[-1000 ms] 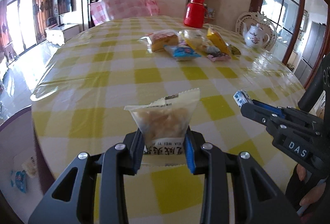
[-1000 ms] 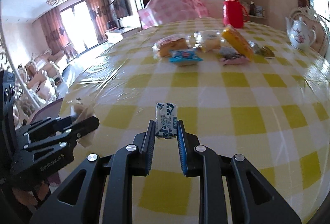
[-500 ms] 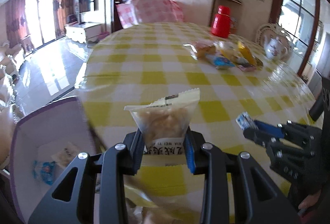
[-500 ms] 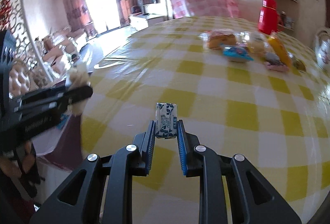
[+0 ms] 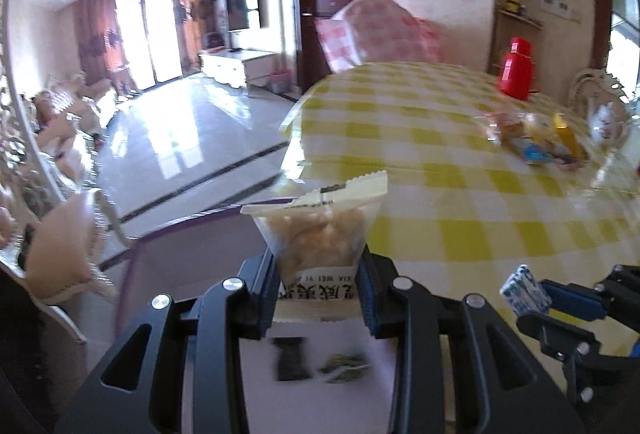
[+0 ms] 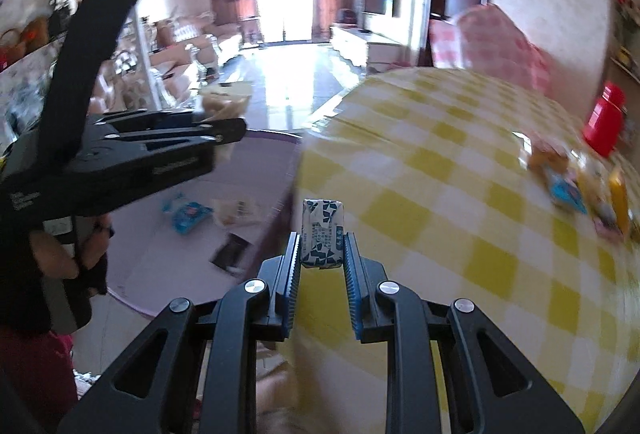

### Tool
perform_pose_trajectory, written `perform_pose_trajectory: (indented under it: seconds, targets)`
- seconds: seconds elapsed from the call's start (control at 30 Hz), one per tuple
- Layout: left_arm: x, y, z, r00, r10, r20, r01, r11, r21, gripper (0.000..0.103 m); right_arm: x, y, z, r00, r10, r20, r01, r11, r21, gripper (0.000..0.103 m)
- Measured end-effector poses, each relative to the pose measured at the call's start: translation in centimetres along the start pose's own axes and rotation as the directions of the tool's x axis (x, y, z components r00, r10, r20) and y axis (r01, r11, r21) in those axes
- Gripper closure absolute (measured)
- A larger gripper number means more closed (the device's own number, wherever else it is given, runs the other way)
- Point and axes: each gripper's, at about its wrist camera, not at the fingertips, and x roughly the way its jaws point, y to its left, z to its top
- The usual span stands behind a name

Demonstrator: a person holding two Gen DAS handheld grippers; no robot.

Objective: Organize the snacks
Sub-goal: 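Carry the carton and the clear bag toward the white box, then open both tools over the white box to drop the carton and bag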

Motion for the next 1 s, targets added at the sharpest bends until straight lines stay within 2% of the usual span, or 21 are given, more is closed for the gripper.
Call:
perform_pose_trajectory:
  seconds: [0.17, 0.3, 0.43, 0.47, 0.5, 0.57, 0.6, 0.67, 0.77, 0.87, 1.0]
  targets:
    - [0.2, 4.4, -0.1, 0.993, 0.118, -0.031, -0.118, 0.993, -0.012, 0.069, 2.2, 3.8, 2.0, 0.997, 0.077, -0.027, -0.079, 0.995, -0.063, 0.081]
    - [0.7, 7.9, -0.6, 0.983, 0.169, -0.074, -0.172, 0.984, -0.038, 0.069, 4.3, 6.6, 2.6, 0.99, 0.118, -0.074, -0.125, 0.987, -0.104, 0.081]
    - [1.6, 10.1, -1.1, 0.969, 0.22, -0.113, -0.227, 0.972, -0.056, 0.067, 6.4, 8.6, 2.8, 0.971, 0.208, -0.115, -0.221, 0.969, -0.114, 0.081]
    - [1.9, 10.4, -1.3, 0.966, 0.226, -0.125, -0.236, 0.97, -0.063, 0.058, 6.6, 8.7, 2.9, 0.968, 0.225, -0.115, -0.237, 0.965, -0.112, 0.078]
    - [2.0, 10.7, -1.4, 0.962, 0.239, -0.132, -0.25, 0.966, -0.07, 0.034, 6.8, 8.5, 2.9, 0.965, 0.24, -0.111, -0.251, 0.963, -0.099, 0.074]
    - [1.6, 10.7, -1.4, 0.952, 0.286, -0.104, -0.294, 0.953, -0.072, 0.011, 6.5, 7.3, 2.8, 0.959, 0.273, -0.083, -0.277, 0.96, -0.044, 0.051]
    - [1.3, 10.6, -1.3, 0.949, 0.301, -0.09, -0.308, 0.949, -0.069, 0.008, 6.3, 6.4, 2.8, 0.959, 0.277, -0.065, -0.278, 0.961, -0.01, 0.049]
    - [1.2, 10.2, -1.0, 0.949, 0.305, -0.078, -0.31, 0.948, -0.066, 0.005, 5.8, 4.9, 2.8, 0.962, 0.271, -0.041, -0.27, 0.962, 0.03, 0.048]
    - [1.2, 9.3, -0.9, 0.956, 0.286, -0.069, -0.29, 0.955, -0.058, 0.005, 3.9, 1.7, 2.4, 0.975, 0.22, 0.015, -0.22, 0.971, 0.089, 0.047]
    - [1.3, 7.7, -0.6, 0.961, 0.273, -0.048, -0.275, 0.961, -0.035, 0.005, 2.0, -1.7, 1.4, 0.989, 0.138, 0.059, -0.145, 0.979, 0.142, 0.031]
    - [1.5, 5.3, -0.4, 0.976, 0.217, -0.026, -0.218, 0.976, -0.015, 0.005, -0.4, -6.8, -0.8, 0.997, 0.062, 0.053, -0.072, 0.972, 0.223, 0.026]
